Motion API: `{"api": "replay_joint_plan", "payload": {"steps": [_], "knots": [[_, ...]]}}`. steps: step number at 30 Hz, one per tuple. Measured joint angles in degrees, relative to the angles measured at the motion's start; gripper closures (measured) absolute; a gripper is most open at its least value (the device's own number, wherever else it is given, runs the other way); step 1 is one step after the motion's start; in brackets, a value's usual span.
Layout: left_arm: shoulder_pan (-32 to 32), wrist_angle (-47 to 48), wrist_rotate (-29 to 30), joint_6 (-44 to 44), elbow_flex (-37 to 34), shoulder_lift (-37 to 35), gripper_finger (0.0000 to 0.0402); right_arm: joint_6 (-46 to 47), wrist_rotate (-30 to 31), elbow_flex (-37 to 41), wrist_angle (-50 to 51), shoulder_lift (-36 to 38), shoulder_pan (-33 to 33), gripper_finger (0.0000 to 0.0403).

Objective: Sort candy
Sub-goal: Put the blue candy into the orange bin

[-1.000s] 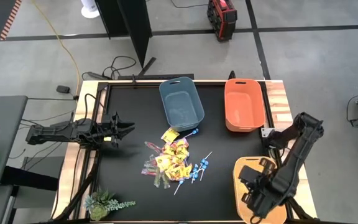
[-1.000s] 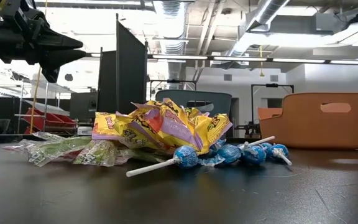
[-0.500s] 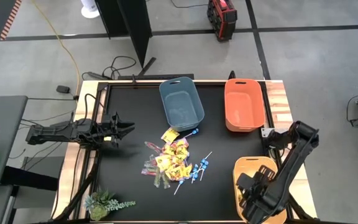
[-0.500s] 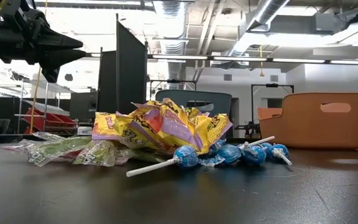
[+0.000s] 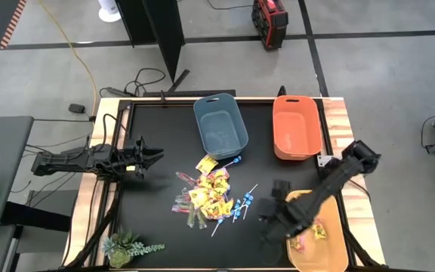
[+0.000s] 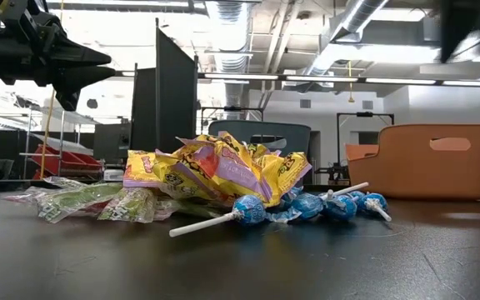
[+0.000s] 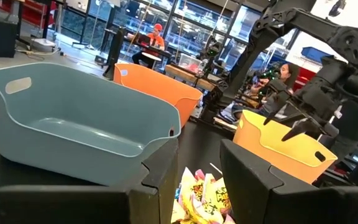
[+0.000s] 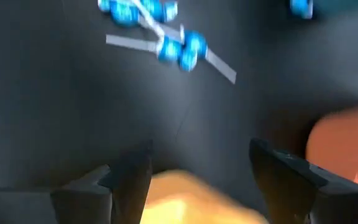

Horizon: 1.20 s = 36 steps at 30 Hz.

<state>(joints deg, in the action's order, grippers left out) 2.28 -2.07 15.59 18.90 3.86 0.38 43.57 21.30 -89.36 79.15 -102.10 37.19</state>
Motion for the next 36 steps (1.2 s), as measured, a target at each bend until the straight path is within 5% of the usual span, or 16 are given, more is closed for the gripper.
{"api": "replay_joint_plan", "payload": {"steps": [14, 27, 36], "knots": [[0.0, 0.0, 0.0, -0.4, 0.0, 0.0, 0.0286, -28.7, -5.0, 3.3, -8.8, -2.2, -16.8, 0.0145], [0.0, 0.1, 0.0, -0.6, 0.0, 0.0, 0.0286, -34.6, -9.1, 8.8, -15.3, -7.2, -18.8, 0.0257], [0.0, 0.2, 0.0, -0.6, 0.0, 0.0, 0.0286, -37.2, -9.5, 11.7, -17.1, -10.7, -19.5, 0.0258]]}}
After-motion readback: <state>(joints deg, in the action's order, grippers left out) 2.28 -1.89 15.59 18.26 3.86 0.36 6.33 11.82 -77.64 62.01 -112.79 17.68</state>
